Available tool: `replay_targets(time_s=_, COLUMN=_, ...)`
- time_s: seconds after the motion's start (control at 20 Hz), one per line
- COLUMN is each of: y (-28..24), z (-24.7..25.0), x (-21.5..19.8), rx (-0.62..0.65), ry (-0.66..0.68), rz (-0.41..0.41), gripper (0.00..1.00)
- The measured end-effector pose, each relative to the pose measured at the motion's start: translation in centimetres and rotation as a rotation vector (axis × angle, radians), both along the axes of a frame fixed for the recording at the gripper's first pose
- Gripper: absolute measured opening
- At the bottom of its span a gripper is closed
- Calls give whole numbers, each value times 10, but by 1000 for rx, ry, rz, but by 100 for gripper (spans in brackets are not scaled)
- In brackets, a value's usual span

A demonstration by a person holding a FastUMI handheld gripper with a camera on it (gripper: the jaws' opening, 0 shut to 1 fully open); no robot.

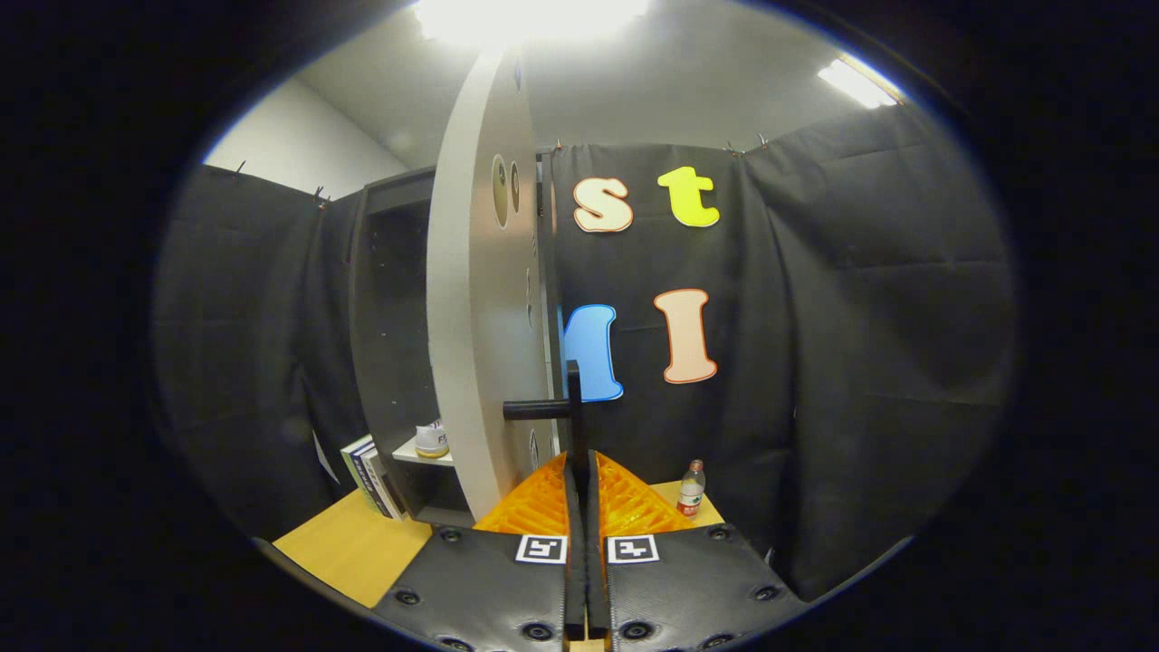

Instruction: Open the shoe cabinet door, grab the shoes and put them into the shoe cabinet, then close the shoe cabinet door.

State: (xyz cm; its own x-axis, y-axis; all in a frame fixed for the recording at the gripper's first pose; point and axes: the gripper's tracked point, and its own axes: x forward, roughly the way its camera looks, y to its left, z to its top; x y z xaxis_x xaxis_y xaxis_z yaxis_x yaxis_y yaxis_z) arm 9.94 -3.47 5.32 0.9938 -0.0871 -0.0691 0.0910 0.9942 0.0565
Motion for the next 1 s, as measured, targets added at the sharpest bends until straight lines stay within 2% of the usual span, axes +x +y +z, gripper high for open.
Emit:
replay_targets(time_s=0.35, y=-2, z=0, x=-10, rx=39, ry=-3, rz=35, gripper=9)
replay_targets(time_s=0.45, y=-9, z=-2, x=-16, rx=11, ry=4, rz=-2, gripper=9)
replay_targets(time_s=0.5, y=-19, z=-4, x=-20, rx=-5, ry=23, rz=-42, gripper=18)
replay_targets(time_s=0.6, y=-29, z=3, x=-31, rx=-24, ry=9, rz=-99, gripper=25)
replay_targets(time_s=0.7, y=-47, z=8, x=-43, rx=-45, ry=-12, rz=-214, gripper=33)
replay_targets(time_s=0.75, y=-49, z=7, x=-48, rx=-41, ry=-12, rz=-247, gripper=37)
replay_targets(time_s=1.0, y=-31, z=5, x=-79, rx=-39, ry=-27, rz=-282, gripper=99)
